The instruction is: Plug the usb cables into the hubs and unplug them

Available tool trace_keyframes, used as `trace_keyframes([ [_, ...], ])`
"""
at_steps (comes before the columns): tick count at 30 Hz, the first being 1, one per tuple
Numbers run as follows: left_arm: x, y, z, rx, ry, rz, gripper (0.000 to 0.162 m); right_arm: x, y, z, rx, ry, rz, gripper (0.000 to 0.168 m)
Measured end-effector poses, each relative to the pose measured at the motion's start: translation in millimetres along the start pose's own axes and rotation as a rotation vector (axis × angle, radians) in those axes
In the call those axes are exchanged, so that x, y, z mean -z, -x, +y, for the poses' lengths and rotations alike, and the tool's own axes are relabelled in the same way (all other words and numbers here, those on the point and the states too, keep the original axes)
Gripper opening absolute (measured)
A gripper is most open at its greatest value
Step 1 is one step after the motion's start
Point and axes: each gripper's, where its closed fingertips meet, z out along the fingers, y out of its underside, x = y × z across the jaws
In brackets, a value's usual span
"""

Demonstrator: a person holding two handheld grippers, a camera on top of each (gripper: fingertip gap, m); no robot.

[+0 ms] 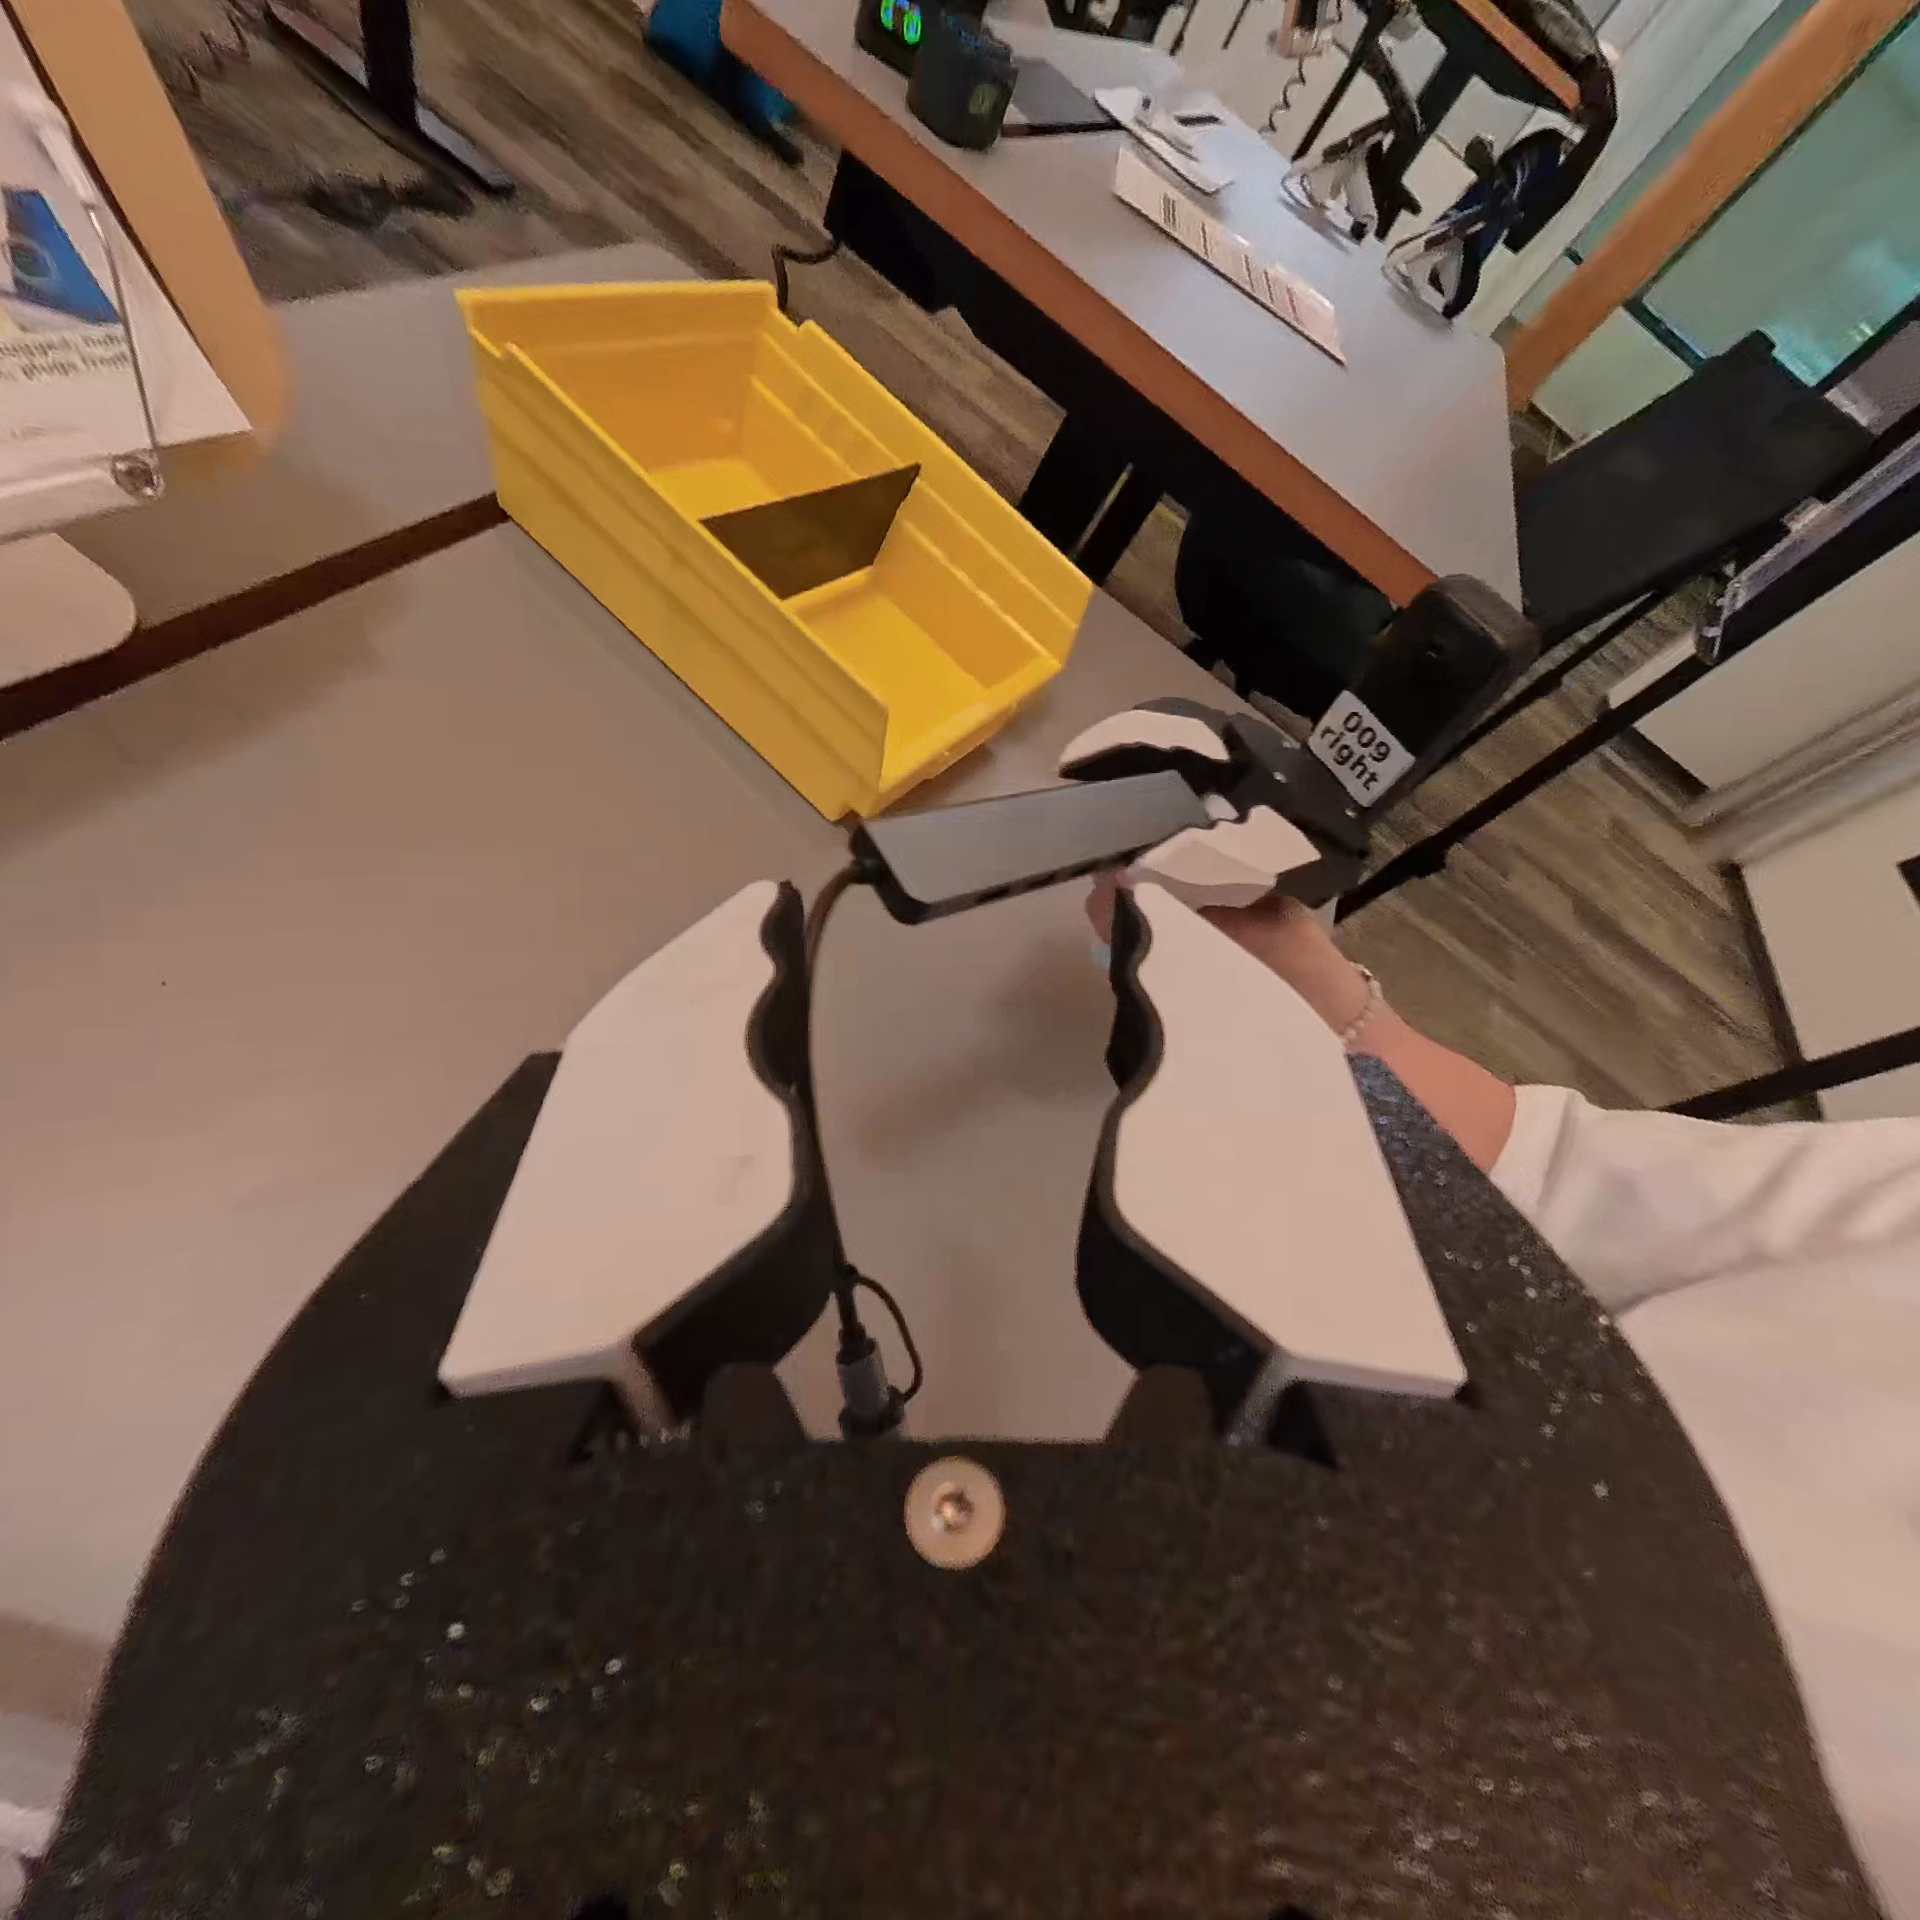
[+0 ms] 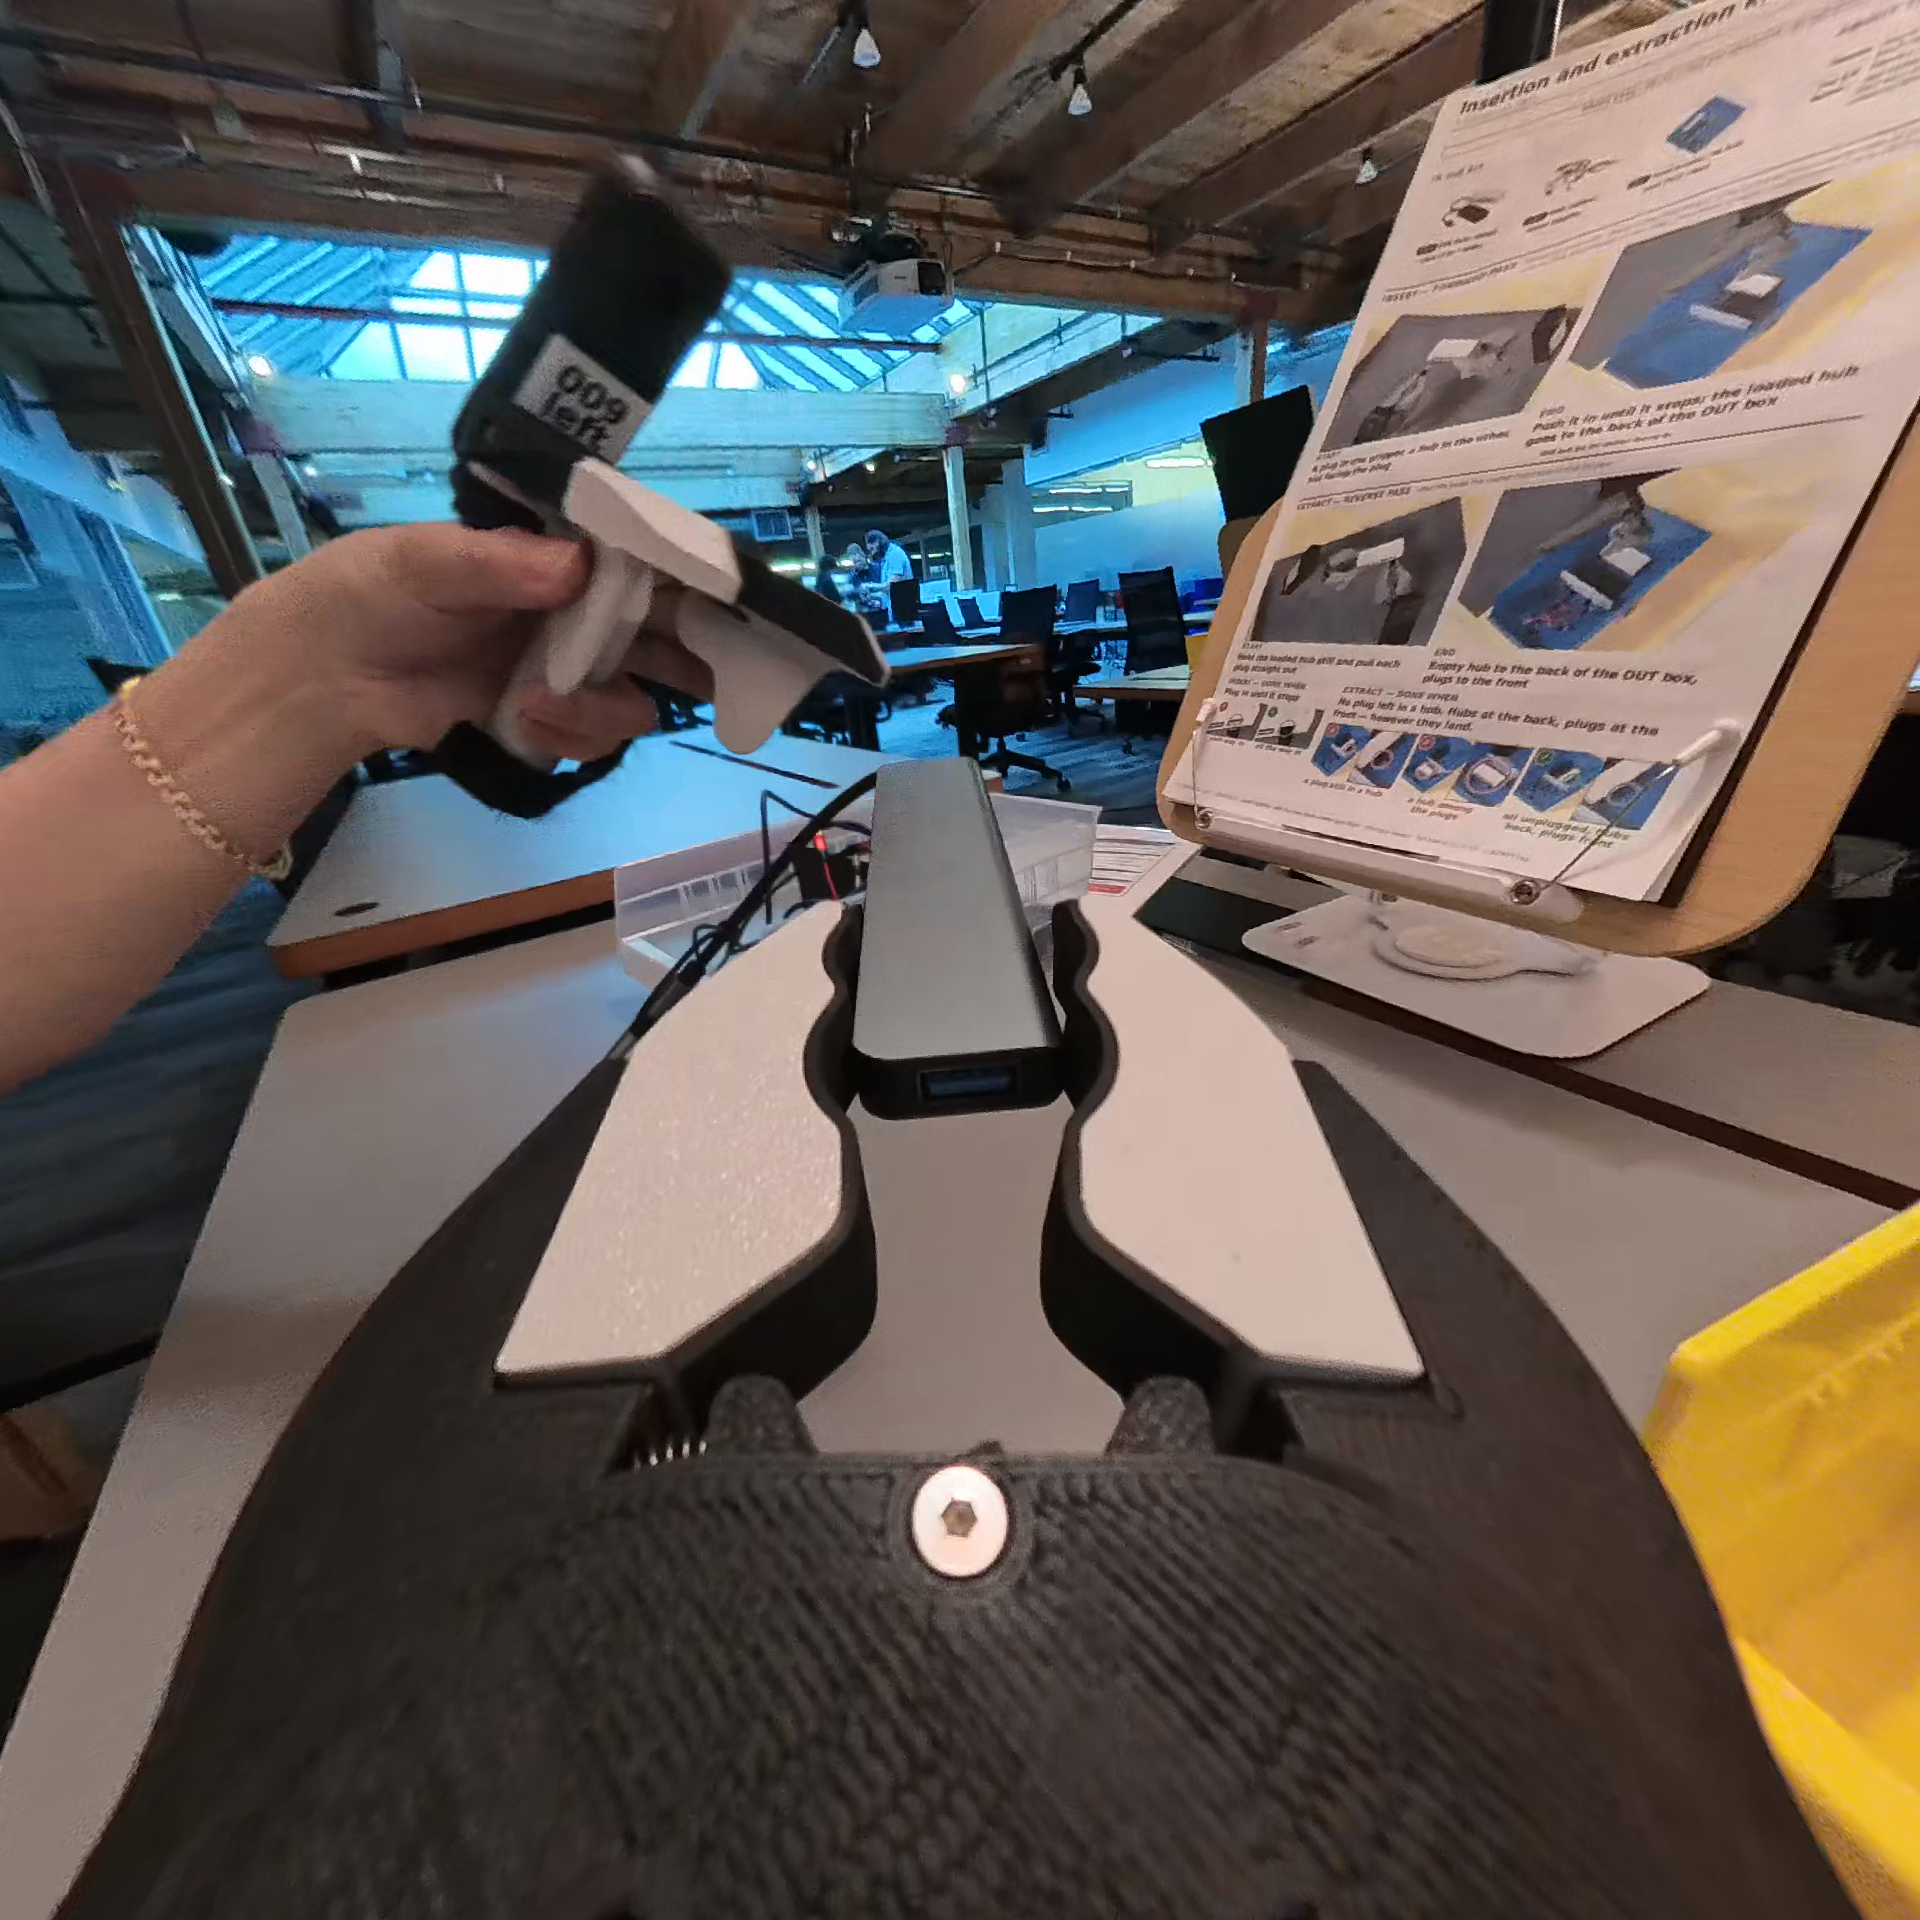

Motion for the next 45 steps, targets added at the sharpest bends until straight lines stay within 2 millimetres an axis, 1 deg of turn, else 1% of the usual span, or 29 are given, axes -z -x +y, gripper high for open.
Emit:
trace_keyframes([
  [2,2,-11,4,-0.005,-0.051,-0.045,0.054,0,-2,0,-0.006,-0.006,0.007,0.036],
  [4,-3,-23,15,-0.014,-0.117,-0.087,0.047,1,-2,-4,0.043,-0.025,0.038,0.036],
  [5,-10,-31,25,-0.022,-0.119,-0.076,0.048,1,1,-7,0.071,-0.033,0.027,0.036],
  [7,-28,-40,46,0.017,-0.1,-0.051,0.048,1,11,-14,0.132,-0.056,0.015,0.036],
  [9,-46,-45,57,0.09,-0.095,0.013,0.054,-2,23,-17,0.176,-0.064,-0.009,0.036],
  [10,-53,-44,58,0.13,-0.099,0.04,0.057,-4,31,-18,0.189,-0.066,-0.039,0.036],
  [11,-58,-45,56,0.161,-0.119,0.08,0.058,-6,34,-18,0.205,-0.068,-0.037,0.036],
  [13,-61,-46,45,0.23,-0.194,0.148,0.06,-8,40,-14,0.238,-0.046,-0.05,0.036],
  [16,-56,-48,26,0.311,-0.324,0.238,0.056,-10,42,-11,0.253,-0.028,-0.055,0.036],
  [17,-55,-47,23,0.34,-0.346,0.248,0.052,-11,41,-10,0.247,-0.03,-0.05,0.036],
  [19,-55,-41,21,0.365,-0.37,0.228,0.02,-11,41,-11,0.221,-0.046,-0.064,0.036],
  [21,-54,-40,20,0.406,-0.382,0.26,0.017,-12,41,-9,0.215,-0.037,-0.065,0.036],
  [24,-56,-36,21,0.45,-0.369,0.272,0.011,-13,36,8,0.274,0.069,-0.053,0.036],
  [26,-55,-36,19,0.488,-0.372,0.3,0.01,-13,37,8,0.287,0.06,-0.051,0.036],
  [29,-55,-36,16,0.525,-0.376,0.331,0.01,-14,41,3,0.207,0.016,-0.084,0.036],
  [31,-54,-37,15,0.534,-0.377,0.336,0.01,-15,43,3,0.192,0.012,-0.095,0.036],
  [38,-50,-35,14,0.591,-0.412,0.342,0.01,-23,44,14,0.235,0.046,-0.048,0.037],
  [41,-50,-31,17,0.588,-0.408,0.316,0.01,-24,42,15,0.258,0.05,-0.028,0.037],
  [43,-49,-29,19,0.587,-0.409,0.304,0.01,-23,40,13,0.278,0.03,-0.003,0.036],
  [45,-49,-28,19,0.582,-0.407,0.295,0.01,-24,41,16,0.292,0.052,-0.01,0.036],
])
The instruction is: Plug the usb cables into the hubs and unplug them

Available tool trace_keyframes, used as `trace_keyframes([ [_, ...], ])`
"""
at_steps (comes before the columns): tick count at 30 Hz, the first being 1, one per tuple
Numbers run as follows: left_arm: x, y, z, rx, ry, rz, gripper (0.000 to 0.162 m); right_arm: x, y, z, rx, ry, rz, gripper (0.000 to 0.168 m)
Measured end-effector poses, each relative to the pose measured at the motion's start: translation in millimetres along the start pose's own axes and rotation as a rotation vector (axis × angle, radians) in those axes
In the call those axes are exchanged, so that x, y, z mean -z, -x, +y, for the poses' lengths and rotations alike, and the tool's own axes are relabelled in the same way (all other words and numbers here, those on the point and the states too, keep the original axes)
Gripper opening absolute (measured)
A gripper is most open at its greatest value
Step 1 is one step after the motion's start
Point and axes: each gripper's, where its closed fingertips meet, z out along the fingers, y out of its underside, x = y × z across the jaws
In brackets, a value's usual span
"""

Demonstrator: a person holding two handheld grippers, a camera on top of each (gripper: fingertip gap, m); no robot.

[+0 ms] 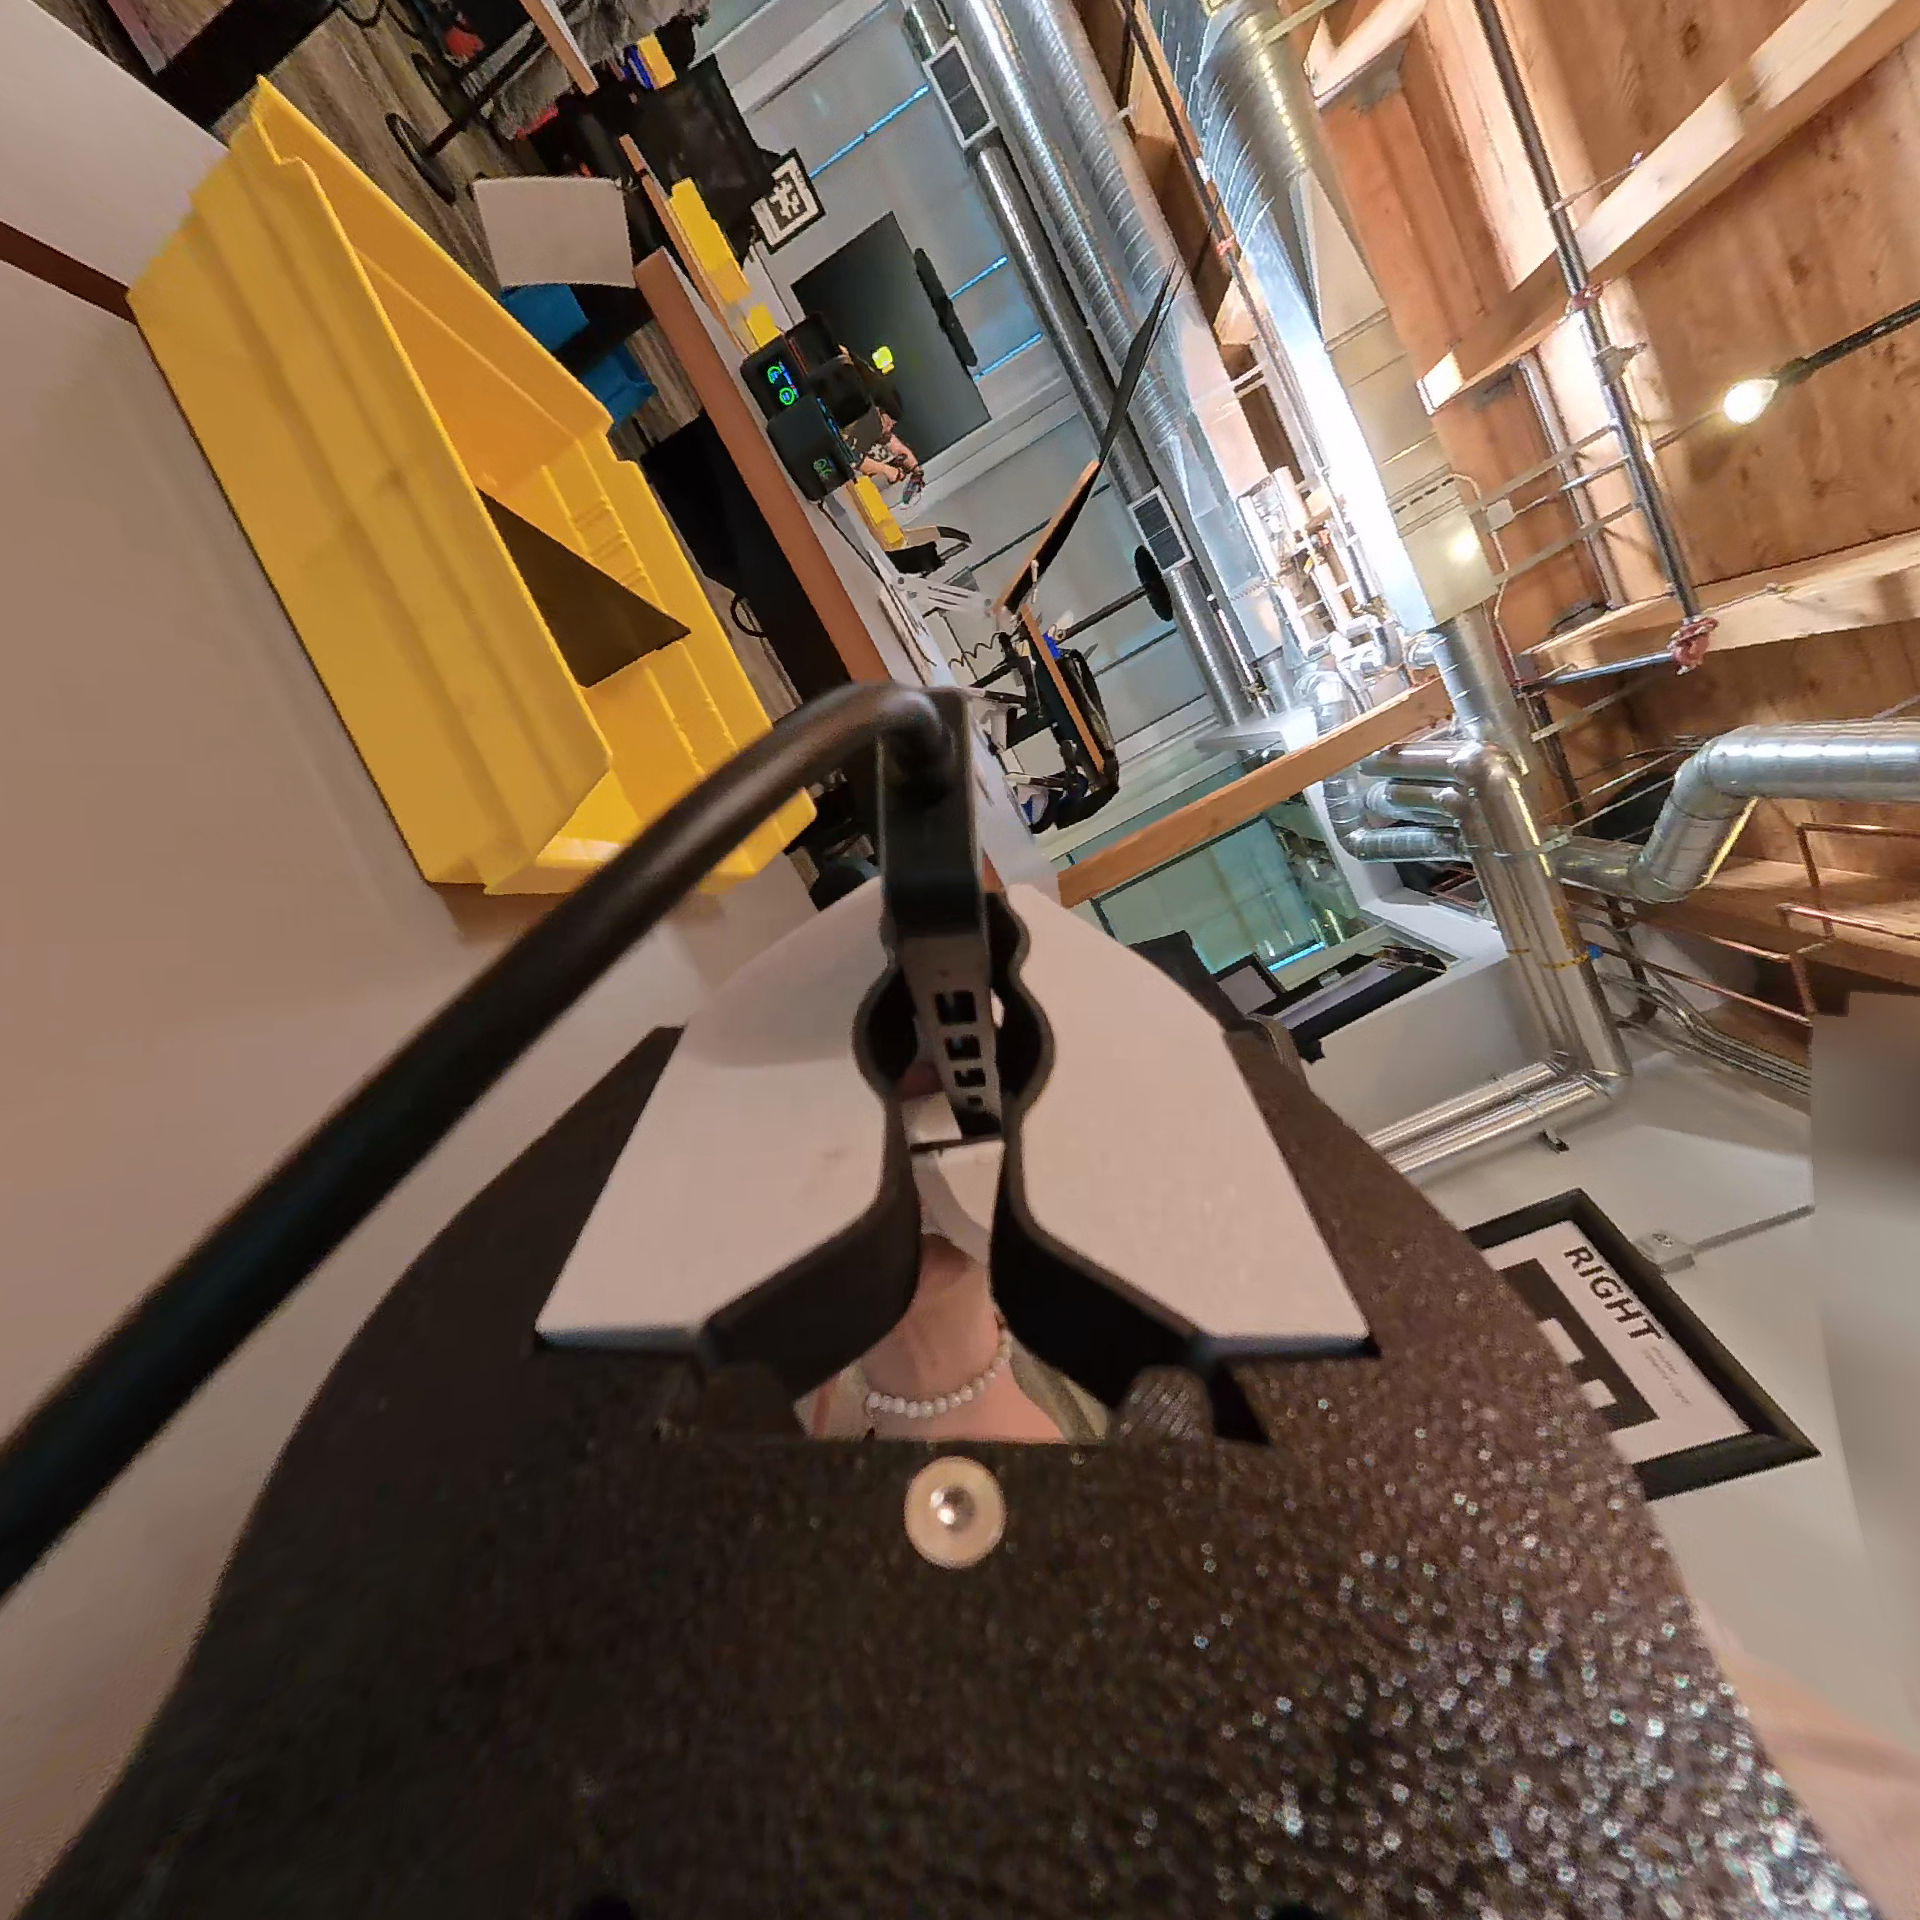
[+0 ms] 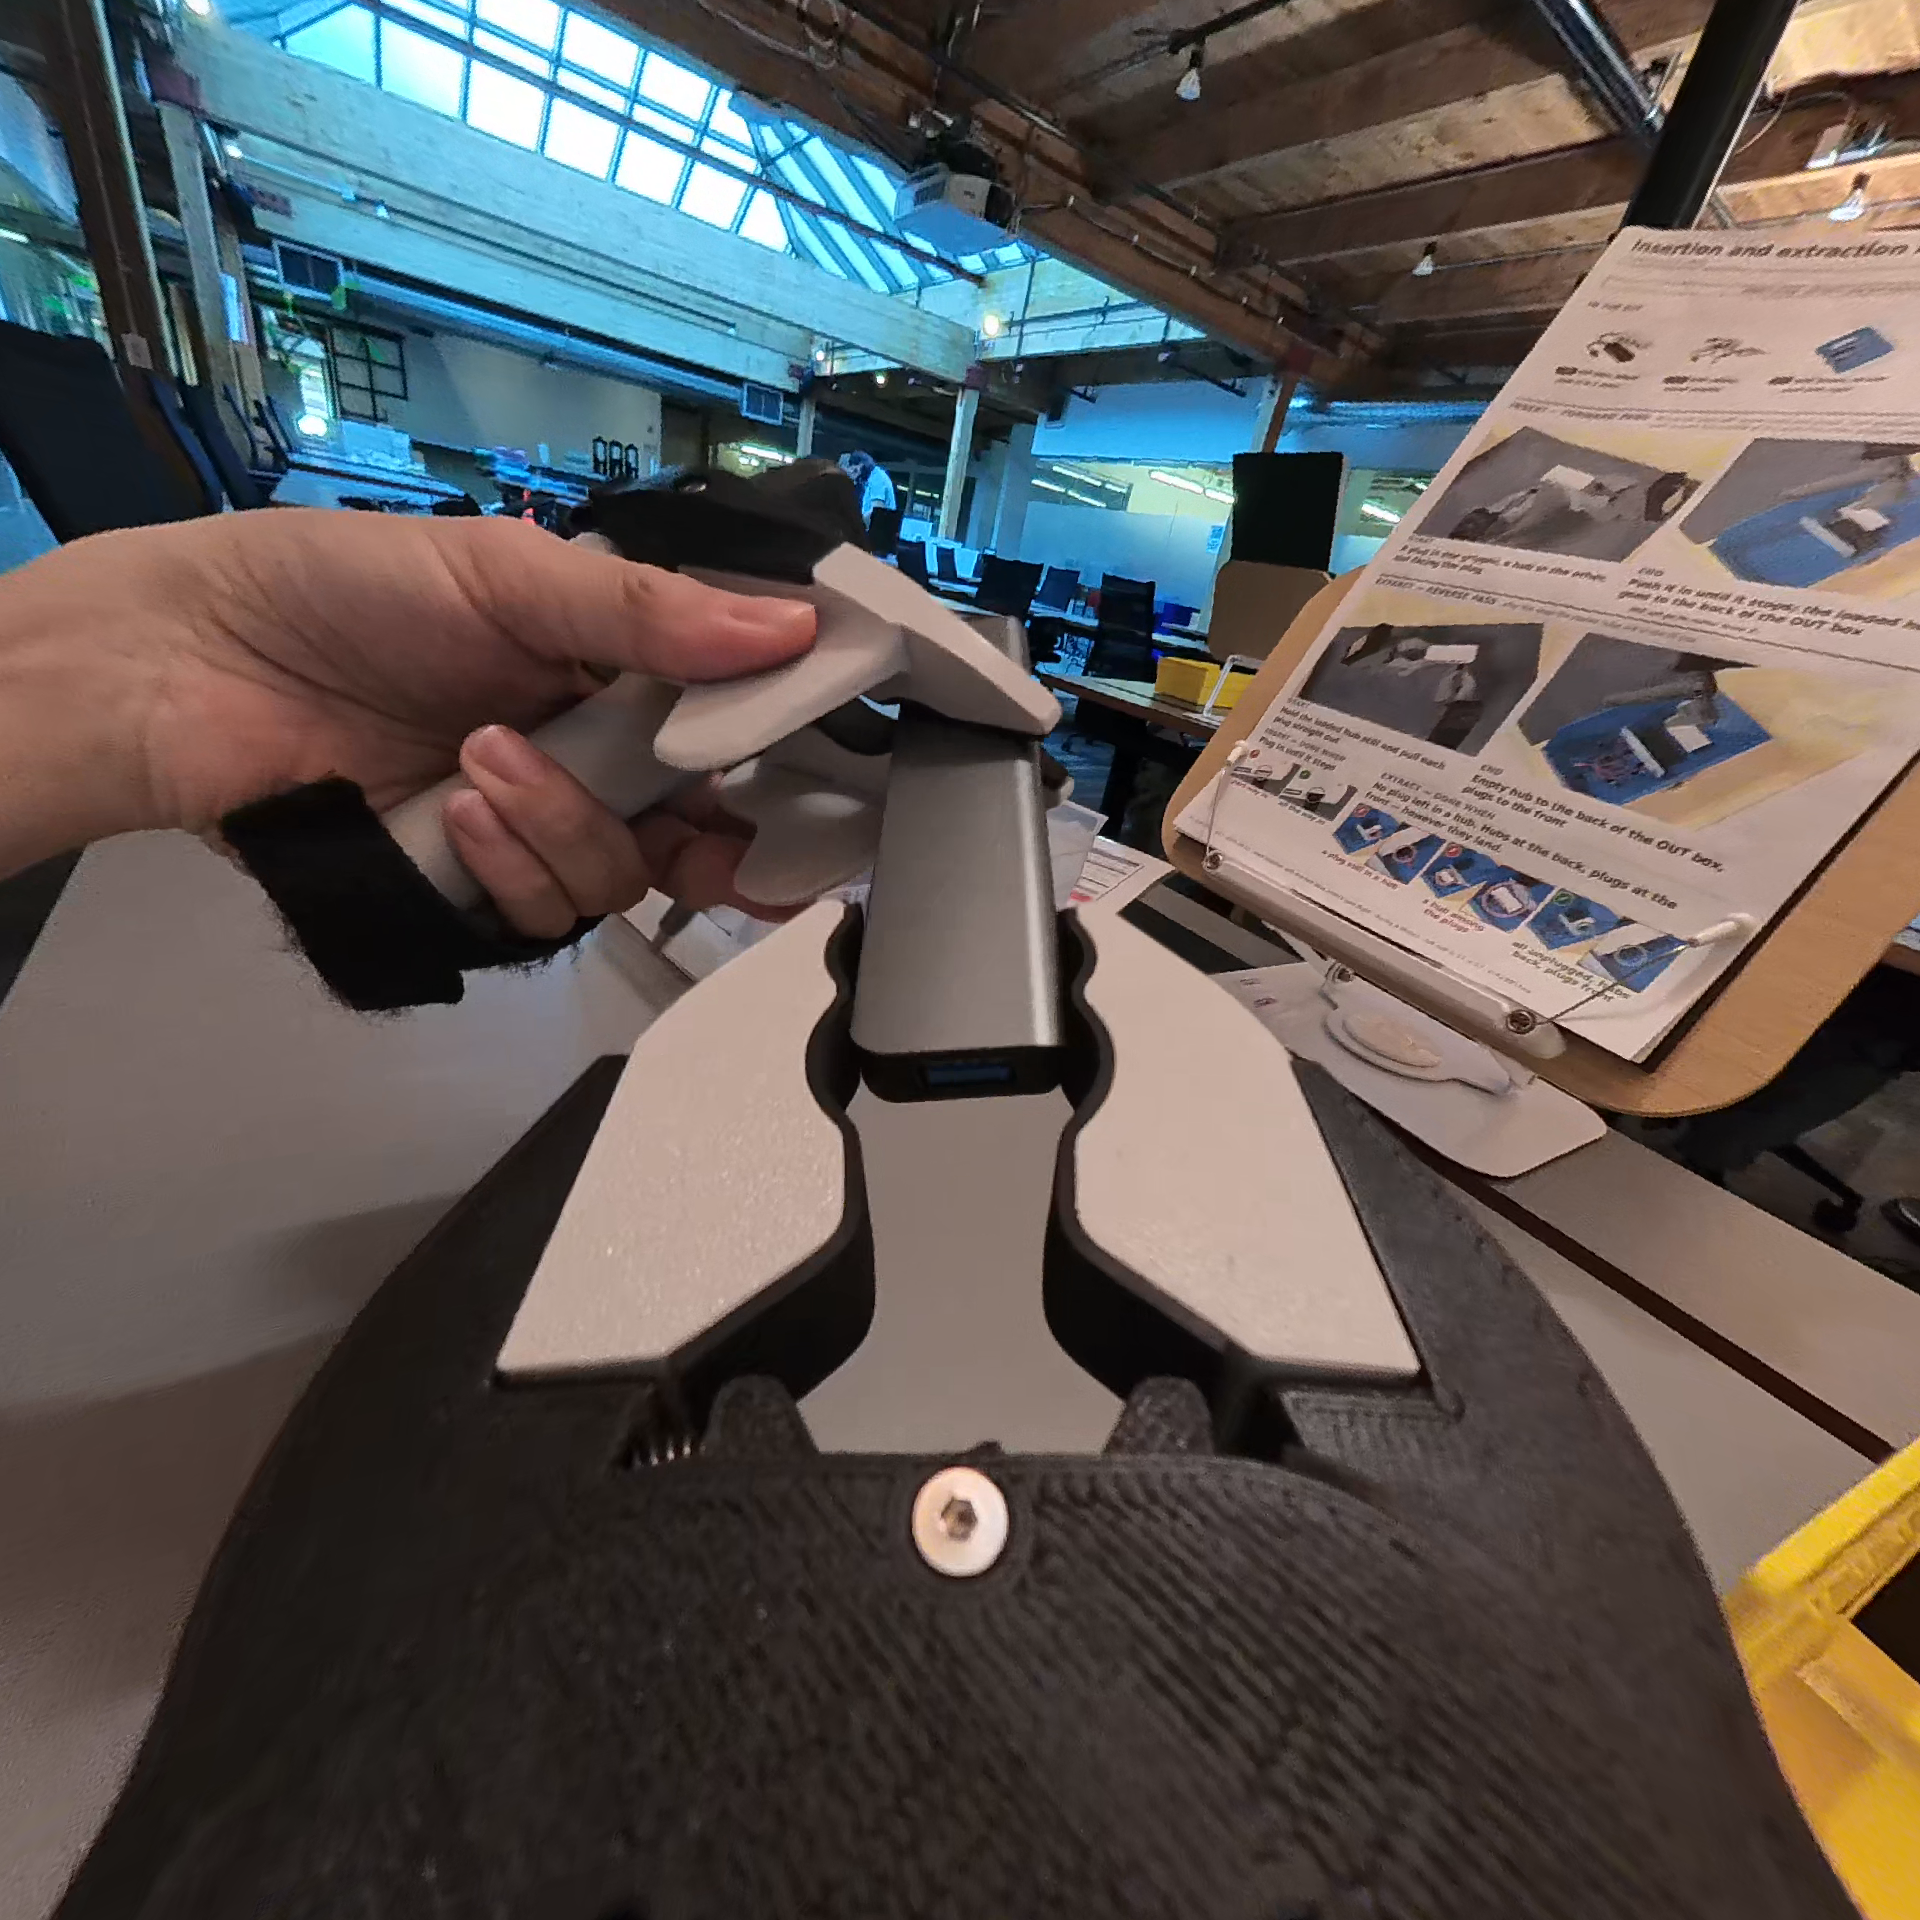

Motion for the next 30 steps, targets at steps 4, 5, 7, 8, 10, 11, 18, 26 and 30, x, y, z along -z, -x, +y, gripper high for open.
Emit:
trace_keyframes([
  [4,0,1,1,-0.007,0.006,-0.004,0.01,1,1,-2,0.007,-0.028,0.0,0.035],
  [5,0,1,1,-0.007,0.002,-0.006,0.01,1,0,-2,0.0,-0.028,0.0,0.035],
  [7,-1,2,1,-0.007,-0.008,-0.012,0.01,1,0,-1,-0.007,-0.042,0.01,0.035],
  [8,-1,3,0,-0.01,-0.014,-0.019,0.01,0,-1,0,-0.014,-0.043,0.016,0.035],
  [10,-2,5,-1,-0.016,-0.02,-0.029,0.01,0,-1,2,-0.022,-0.042,0.019,0.035],
  [11,-2,4,0,-0.015,-0.02,-0.027,0.01,0,-2,1,-0.017,-0.052,0.024,0.035],
  [18,-4,5,-1,-0.017,-0.024,-0.033,0.01,-1,-7,2,-0.016,-0.06,0.065,0.038],
  [26,-6,6,0,0.004,-0.011,-0.016,0.01,1,-9,-2,0.008,-0.1,0.103,0.035],
  [30,-8,5,1,0.013,-0.014,-0.011,0.01,2,-10,-5,0.009,-0.134,0.127,0.036],
])
